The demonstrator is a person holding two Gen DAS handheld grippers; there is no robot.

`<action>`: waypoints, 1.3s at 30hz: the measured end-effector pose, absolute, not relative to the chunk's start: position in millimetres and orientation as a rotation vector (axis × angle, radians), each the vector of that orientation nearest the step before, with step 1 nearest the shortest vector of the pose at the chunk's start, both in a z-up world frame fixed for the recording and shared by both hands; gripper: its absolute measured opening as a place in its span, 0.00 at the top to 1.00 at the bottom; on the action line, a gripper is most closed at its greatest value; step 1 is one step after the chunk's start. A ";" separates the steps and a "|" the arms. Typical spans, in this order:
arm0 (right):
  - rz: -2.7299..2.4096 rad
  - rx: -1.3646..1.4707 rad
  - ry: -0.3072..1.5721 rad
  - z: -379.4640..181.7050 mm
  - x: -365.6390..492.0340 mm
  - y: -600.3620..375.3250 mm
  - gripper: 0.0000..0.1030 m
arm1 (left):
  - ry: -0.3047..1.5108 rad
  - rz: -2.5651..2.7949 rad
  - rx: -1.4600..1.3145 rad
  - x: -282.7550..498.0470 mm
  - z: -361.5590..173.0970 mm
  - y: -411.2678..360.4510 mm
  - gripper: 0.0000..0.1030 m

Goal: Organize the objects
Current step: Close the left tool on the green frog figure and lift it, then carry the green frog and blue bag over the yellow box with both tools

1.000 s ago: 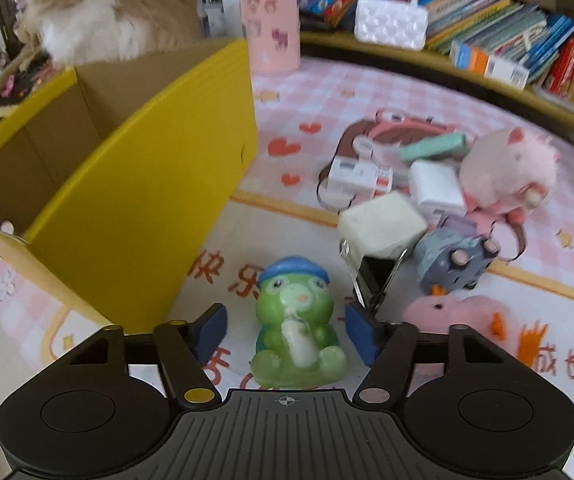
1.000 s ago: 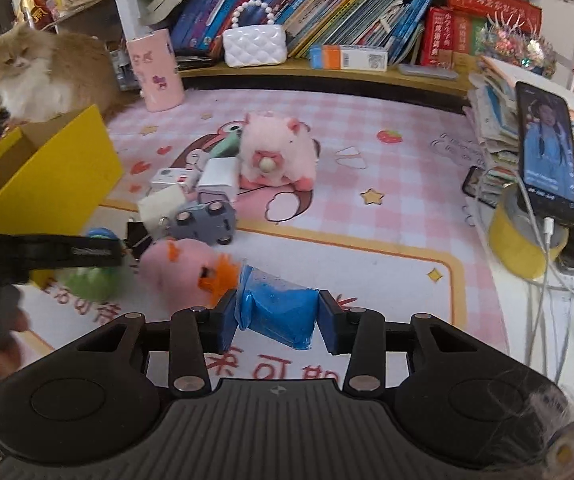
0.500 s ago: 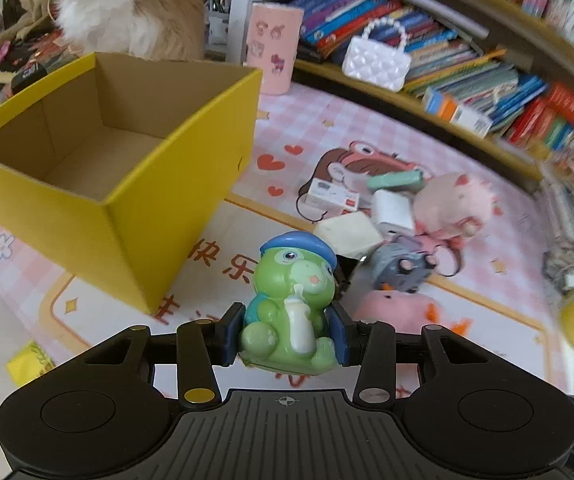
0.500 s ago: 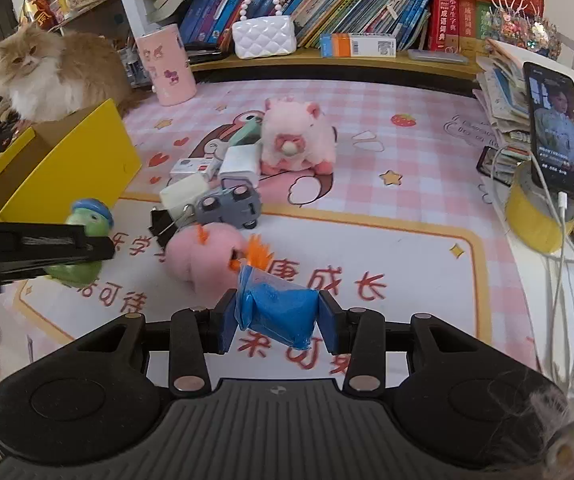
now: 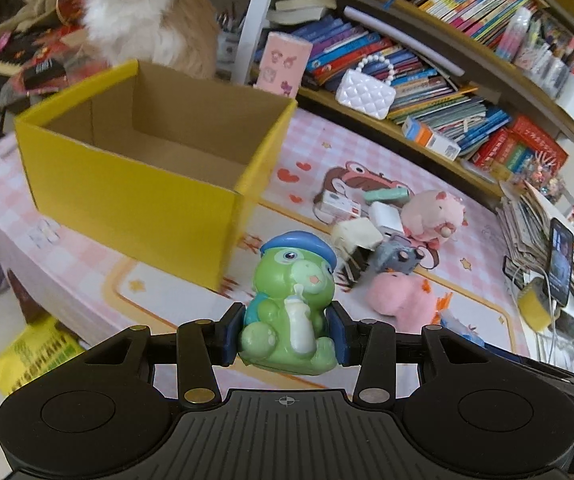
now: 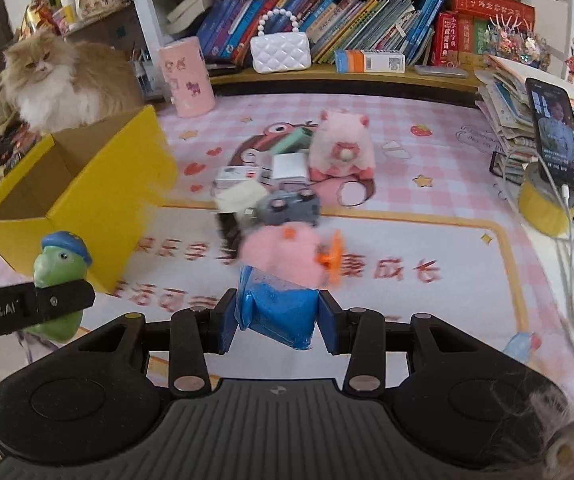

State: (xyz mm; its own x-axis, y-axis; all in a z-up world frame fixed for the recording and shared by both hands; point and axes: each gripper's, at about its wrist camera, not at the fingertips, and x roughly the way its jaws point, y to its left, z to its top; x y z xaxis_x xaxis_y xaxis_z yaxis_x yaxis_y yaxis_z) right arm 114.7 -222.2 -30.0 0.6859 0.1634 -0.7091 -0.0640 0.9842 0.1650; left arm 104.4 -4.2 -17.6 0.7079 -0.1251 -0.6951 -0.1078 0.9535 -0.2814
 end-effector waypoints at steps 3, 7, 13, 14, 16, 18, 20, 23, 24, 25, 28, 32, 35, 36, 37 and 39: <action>0.120 0.149 0.805 -28.3 102.9 -190.0 0.63 | 0.772 -0.035 -0.287 91.0 -13.6 24.1 0.59; 0.117 0.133 0.796 -25.1 84.7 -140.7 0.63 | 0.772 -0.054 -0.274 71.4 -7.7 62.4 0.59; 0.131 0.120 0.766 -26.6 48.4 -75.4 0.63 | 0.733 -0.065 -0.245 49.5 -1.3 117.9 0.59; 0.130 0.126 0.762 -27.1 43.4 -66.9 0.63 | 0.732 -0.065 -0.234 44.2 -1.7 126.7 0.59; 0.132 0.133 0.759 -27.5 36.8 -52.9 0.63 | 0.745 -0.061 -0.232 35.1 -2.9 142.5 0.59; 0.132 0.137 0.761 -25.5 31.7 -40.4 0.63 | 0.752 -0.059 -0.248 28.0 -3.3 156.5 0.59; 0.135 0.137 0.761 -24.0 27.2 -31.1 0.63 | 0.740 -0.051 -0.253 22.6 -2.0 167.7 0.59; 0.136 0.126 0.752 -21.0 21.8 -17.9 0.63 | 0.725 -0.047 -0.262 18.4 -0.9 177.9 0.59; 0.137 0.120 0.749 -19.6 20.6 -13.2 0.63 | 0.723 -0.048 -0.264 17.2 -0.6 180.6 0.59; 0.138 0.114 0.745 -19.0 18.4 -10.2 0.63 | 0.721 -0.050 -0.265 16.6 0.1 182.8 0.59; 0.141 0.098 0.740 -16.4 15.4 -2.9 0.63 | 0.720 -0.061 -0.264 16.1 0.1 186.9 0.59; 0.130 0.088 0.743 -16.5 14.3 0.8 0.63 | 0.720 -0.076 -0.269 16.7 -0.9 189.7 0.59; 0.121 0.084 0.745 -16.0 14.5 1.5 0.63 | 0.717 -0.085 -0.267 17.4 -0.6 191.4 0.59; 0.120 0.080 0.745 -15.9 14.5 1.9 0.63 | 0.716 -0.088 -0.265 17.9 -0.6 191.1 0.59; 0.119 0.076 0.745 -15.9 14.4 2.6 0.63 | 0.716 -0.091 -0.263 18.6 -0.7 191.1 0.59; 0.119 0.069 0.746 -16.3 14.7 4.1 0.63 | 0.719 -0.100 -0.261 20.0 -1.4 190.7 0.59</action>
